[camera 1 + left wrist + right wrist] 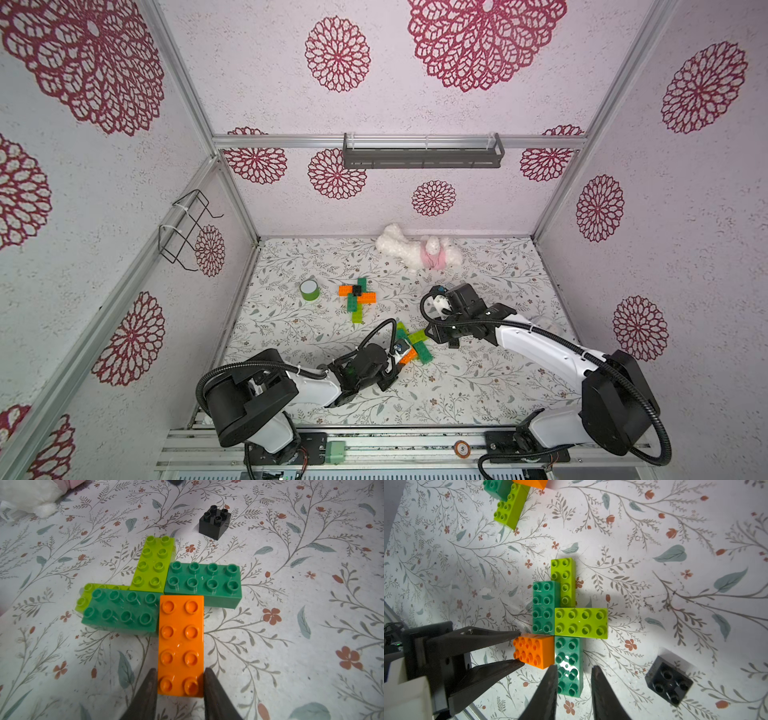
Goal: Assemble a small pinwheel with lego
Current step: Assemble the lego brick with the lego brick.
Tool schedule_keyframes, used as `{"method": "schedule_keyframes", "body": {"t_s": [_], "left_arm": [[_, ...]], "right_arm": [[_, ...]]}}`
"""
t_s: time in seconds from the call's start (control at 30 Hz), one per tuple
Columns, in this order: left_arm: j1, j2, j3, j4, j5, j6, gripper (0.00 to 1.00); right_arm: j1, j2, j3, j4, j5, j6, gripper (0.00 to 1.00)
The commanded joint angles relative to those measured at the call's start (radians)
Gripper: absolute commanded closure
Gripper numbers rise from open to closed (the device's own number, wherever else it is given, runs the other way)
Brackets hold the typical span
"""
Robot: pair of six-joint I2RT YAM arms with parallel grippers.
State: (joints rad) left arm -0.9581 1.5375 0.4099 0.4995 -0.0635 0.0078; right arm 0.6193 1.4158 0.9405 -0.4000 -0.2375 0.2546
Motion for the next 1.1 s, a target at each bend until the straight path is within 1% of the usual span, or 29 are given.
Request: {"method": "schedule_keyframes", "body": {"t_s": [0.0, 0.03, 0.2, 0.3, 0.37, 0.57, 1.07], "left_arm": [[-0.005, -0.007, 0.01, -0.015, 0.016, 0.033, 0.73], [-0.005, -0.007, 0.012, -0.02, 0.016, 0.037, 0.74], [-0.005, -0.011, 0.05, -0.094, 0.03, 0.027, 0.72], [-0.005, -0.022, 0.06, -0.12, 0.021, 0.026, 0.72], [-0.005, -0.027, 0.068, -0.138, 0.017, 0.029, 0.72], [-0.005, -0.029, 0.109, -0.215, 0.01, 0.044, 0.71], [-0.004, -0.037, 0.163, -0.286, 0.008, 0.027, 0.71]], "right_arm": [[0.002, 0.002, 0.011, 0.023, -0.032, -0.005, 0.69], [0.002, 0.002, 0.009, 0.024, -0.033, -0.005, 0.69], [0.006, 0.013, 0.011, 0.021, -0.058, -0.024, 0.69], [0.016, 0.023, 0.002, 0.044, -0.132, -0.031, 0.71], [0.016, 0.035, -0.005, 0.066, -0.192, -0.025, 0.75], [0.021, 0.064, -0.019, 0.089, -0.252, -0.018, 0.79], [0.04, 0.133, -0.04, 0.083, -0.277, -0.042, 0.81]]}}
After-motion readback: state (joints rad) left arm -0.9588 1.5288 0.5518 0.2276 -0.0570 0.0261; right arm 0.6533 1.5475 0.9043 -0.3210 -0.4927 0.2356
